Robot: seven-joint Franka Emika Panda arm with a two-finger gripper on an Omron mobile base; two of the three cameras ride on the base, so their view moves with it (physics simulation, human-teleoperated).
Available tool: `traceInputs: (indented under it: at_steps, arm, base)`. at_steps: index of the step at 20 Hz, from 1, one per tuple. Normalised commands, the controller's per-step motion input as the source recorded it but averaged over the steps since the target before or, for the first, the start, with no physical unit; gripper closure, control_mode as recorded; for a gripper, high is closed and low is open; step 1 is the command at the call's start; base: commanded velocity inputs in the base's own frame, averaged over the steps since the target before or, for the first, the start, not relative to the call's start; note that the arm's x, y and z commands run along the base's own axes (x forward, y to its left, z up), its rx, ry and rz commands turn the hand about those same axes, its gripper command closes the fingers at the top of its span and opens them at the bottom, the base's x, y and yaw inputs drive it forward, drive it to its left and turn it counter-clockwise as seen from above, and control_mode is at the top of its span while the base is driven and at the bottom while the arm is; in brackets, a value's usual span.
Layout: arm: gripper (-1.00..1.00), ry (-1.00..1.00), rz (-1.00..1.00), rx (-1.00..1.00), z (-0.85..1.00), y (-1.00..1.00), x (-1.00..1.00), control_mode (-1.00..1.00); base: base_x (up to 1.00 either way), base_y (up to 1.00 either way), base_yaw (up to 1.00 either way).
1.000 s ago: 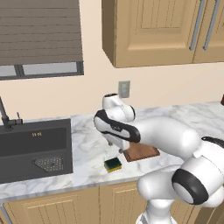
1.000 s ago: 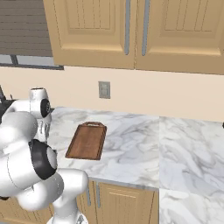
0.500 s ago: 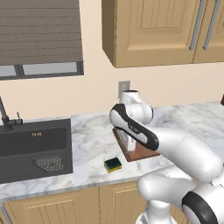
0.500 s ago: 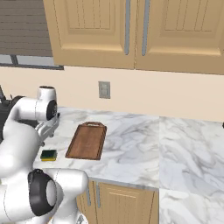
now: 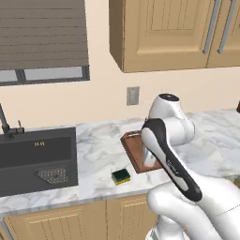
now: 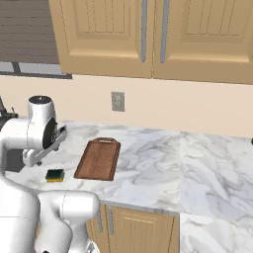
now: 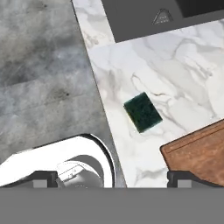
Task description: Pick up the sponge from the counter and clean the cutting board by briefly scrubbing or pressing down on the cutting board. Once finished, release the sponge.
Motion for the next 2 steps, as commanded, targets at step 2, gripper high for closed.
traceInputs:
  at_steps: [2]
  arm:
    - [-1.0,-0.24,-0.23,0.01,0.67,-0.09,-0.44,-1.0]
  base:
    - [0.0,0.0,0.0]
